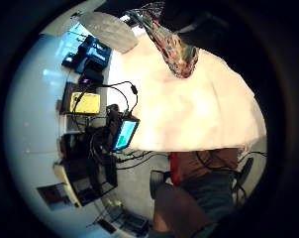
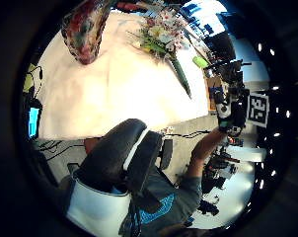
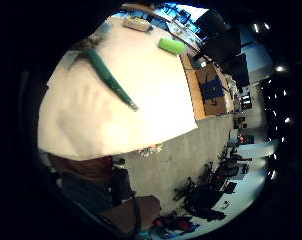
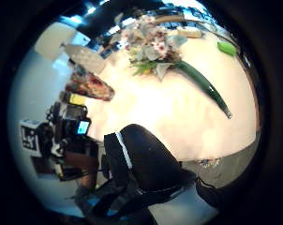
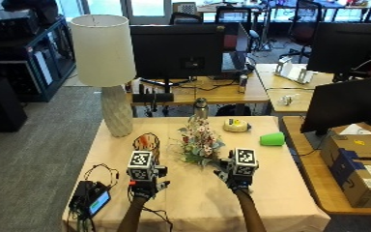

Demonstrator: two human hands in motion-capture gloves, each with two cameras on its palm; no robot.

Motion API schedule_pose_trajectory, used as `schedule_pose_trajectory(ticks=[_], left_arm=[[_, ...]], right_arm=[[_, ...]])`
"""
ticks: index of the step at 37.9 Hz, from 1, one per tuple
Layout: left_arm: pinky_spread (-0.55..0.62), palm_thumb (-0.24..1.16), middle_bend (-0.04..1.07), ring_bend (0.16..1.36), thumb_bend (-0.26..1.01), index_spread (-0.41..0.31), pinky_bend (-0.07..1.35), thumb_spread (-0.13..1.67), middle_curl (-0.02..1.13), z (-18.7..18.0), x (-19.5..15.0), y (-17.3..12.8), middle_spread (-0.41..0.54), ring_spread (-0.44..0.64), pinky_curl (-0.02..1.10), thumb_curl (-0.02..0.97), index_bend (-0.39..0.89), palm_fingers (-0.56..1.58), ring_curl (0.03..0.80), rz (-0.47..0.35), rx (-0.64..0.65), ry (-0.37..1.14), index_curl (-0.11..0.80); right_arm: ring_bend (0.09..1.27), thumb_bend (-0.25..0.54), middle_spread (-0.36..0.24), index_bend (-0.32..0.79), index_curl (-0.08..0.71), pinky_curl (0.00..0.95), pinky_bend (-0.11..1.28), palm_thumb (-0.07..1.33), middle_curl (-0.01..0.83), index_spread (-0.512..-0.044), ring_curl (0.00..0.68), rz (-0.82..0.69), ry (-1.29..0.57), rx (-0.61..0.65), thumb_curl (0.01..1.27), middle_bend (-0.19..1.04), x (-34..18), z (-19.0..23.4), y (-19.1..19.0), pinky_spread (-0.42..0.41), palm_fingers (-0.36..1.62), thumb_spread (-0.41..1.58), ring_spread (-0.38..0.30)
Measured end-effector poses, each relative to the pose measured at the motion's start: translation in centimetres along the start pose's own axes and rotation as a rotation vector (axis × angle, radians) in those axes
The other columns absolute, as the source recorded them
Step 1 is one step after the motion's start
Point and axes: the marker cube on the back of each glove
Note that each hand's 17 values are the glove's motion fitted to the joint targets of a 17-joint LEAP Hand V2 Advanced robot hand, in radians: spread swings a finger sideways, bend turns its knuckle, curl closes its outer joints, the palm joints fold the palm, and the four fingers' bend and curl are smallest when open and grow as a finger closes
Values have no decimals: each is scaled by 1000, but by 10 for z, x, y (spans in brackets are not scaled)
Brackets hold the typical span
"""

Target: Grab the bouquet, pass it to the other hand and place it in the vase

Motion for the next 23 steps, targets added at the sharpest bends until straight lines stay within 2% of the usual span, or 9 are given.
schedule_pose_trajectory(ticks=[7,14,16,20,23], left_arm=[[462,76,239,589,-27,73,637,970,316,11,2,-11,237,449,331,255,107,83,246,25,-4,13,181],[461,76,238,598,-26,75,644,976,323,17,3,-12,240,449,336,261,112,75,251,8,-27,26,186],[461,75,239,599,-26,71,646,977,325,16,4,-8,241,448,337,262,113,73,252,0,-36,30,187],[461,75,240,602,-26,69,648,978,328,18,4,-13,242,448,339,265,114,71,254,10,-16,31,189],[461,74,241,603,-27,69,649,979,330,23,2,-19,242,448,340,266,115,69,256,23,-7,33,191]], right_arm=[[282,-21,36,91,191,341,564,199,314,-396,223,55,-45,-30,241,212,43,38,-28,317,-28,1078,193],[282,-19,51,91,175,348,584,219,319,-396,228,93,-87,-71,254,206,77,91,-54,318,-57,1055,197],[278,-18,53,94,172,349,587,226,321,-397,228,102,-98,-93,258,207,82,102,-55,319,-59,1054,198],[277,-20,57,92,166,351,594,239,322,-398,232,101,-134,-119,264,200,75,88,-34,319,-66,1048,199],[273,-15,58,96,163,352,597,261,322,-398,233,86,-153,-123,270,197,76,96,-33,319,-69,1043,202]])
